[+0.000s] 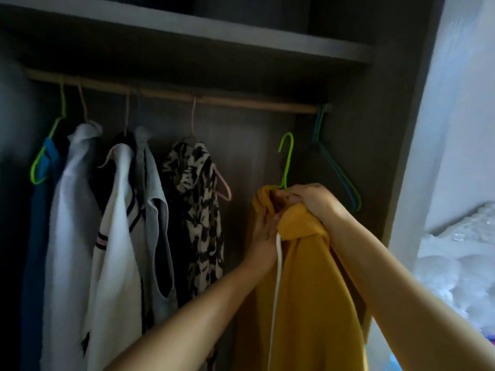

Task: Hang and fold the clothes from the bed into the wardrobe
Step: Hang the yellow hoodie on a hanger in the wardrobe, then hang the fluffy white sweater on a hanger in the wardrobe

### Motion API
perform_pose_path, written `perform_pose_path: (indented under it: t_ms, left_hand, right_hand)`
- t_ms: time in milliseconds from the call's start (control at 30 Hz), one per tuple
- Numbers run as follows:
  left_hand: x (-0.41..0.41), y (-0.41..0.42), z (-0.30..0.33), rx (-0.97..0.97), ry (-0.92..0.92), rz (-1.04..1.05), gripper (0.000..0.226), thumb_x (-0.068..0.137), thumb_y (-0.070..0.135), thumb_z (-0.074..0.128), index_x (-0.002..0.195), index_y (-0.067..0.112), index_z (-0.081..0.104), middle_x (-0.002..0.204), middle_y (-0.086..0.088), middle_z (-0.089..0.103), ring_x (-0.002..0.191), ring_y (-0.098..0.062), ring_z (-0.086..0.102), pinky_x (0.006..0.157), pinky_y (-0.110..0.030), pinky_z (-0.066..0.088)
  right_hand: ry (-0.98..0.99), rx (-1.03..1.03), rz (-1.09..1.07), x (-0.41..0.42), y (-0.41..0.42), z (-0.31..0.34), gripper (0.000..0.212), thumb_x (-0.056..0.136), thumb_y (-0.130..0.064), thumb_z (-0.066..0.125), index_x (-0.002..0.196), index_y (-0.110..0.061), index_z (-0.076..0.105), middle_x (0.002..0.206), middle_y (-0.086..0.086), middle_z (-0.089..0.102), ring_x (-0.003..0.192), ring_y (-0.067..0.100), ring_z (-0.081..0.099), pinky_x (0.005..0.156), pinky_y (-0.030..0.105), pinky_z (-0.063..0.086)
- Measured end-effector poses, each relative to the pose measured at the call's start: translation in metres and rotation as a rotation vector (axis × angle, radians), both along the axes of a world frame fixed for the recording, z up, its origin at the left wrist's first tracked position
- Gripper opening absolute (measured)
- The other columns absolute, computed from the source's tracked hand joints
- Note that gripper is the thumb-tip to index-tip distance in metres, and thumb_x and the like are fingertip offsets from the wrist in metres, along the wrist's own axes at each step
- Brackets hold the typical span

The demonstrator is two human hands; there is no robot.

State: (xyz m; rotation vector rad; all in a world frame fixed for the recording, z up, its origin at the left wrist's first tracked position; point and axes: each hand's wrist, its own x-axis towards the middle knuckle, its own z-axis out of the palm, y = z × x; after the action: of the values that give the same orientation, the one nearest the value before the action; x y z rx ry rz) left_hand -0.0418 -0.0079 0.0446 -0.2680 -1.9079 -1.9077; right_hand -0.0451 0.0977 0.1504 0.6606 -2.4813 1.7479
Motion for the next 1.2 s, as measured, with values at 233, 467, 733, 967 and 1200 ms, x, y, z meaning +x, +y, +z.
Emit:
perform_pose_path:
  t_ms: [233, 467, 733, 967, 1200]
  left_hand:
    - [-0.081, -0.083, 0.063, -0.064, 0.061, 0.371, 0.048, 0.102, 0.041, 0.027, 0.147, 0.025, 0.029, 0.156, 0.001, 0.02, 0.143, -0.017, 0.02, 0.118, -0.039, 0.014]
    - [-0.084, -0.16, 0.085, -0.132, 0.285, 0.507, 0.025, 0.102, 0.031, 0.032, 0.122, 0.033, 0.047, 0.119, 0.025, 0.047, 0.111, 0.013, 0.038, 0.078, 0.01, 0.025]
    - [-0.098, -0.193, 0.049, -0.297, 0.172, 0.311, 0.043, 0.091, 0.049, 0.029, 0.13, 0.038, 0.042, 0.14, 0.015, 0.042, 0.121, 0.011, 0.036, 0.097, -0.004, 0.024]
    - [-0.07, -0.146, 0.038, -0.235, 0.194, 0.239, 0.045, 0.1, 0.039, 0.03, 0.145, 0.033, 0.028, 0.149, 0.014, 0.029, 0.128, 0.012, 0.027, 0.106, -0.012, 0.022]
    - [-0.014, -0.049, -0.014, -0.436, 0.521, 0.446, 0.051, 0.099, 0.047, 0.028, 0.145, 0.029, 0.022, 0.15, 0.011, 0.019, 0.143, -0.008, 0.017, 0.115, -0.042, 0.027]
  right_hand:
    - [0.07, -0.082, 0.079, -0.079, -0.082, 0.075, 0.026, 0.093, -0.011, 0.05, 0.085, -0.015, 0.074, 0.04, -0.013, 0.053, 0.038, -0.003, 0.049, 0.063, 0.019, 0.036]
    - [0.181, 0.017, 0.043, -0.135, -0.155, 0.127, 0.052, 0.098, -0.013, 0.044, 0.055, -0.022, 0.071, 0.038, -0.013, 0.052, 0.042, 0.0, 0.052, 0.059, 0.019, 0.036]
    - [0.039, -0.073, -0.035, -0.163, -0.183, 0.079, 0.027, 0.089, -0.011, 0.057, 0.103, 0.01, 0.067, 0.035, -0.008, 0.046, 0.028, 0.002, 0.04, 0.035, 0.013, 0.031]
    - [0.408, 0.038, -0.23, -0.11, -0.134, 0.053, 0.041, 0.097, -0.032, 0.05, 0.135, -0.016, 0.048, 0.116, 0.0, 0.055, 0.109, 0.012, 0.051, 0.088, 0.023, 0.038]
    - [0.557, -0.017, -0.261, -0.008, -0.009, -0.074, 0.035, 0.094, -0.016, 0.055, 0.124, -0.032, 0.051, 0.115, -0.005, 0.059, 0.106, 0.0, 0.056, 0.086, 0.013, 0.046]
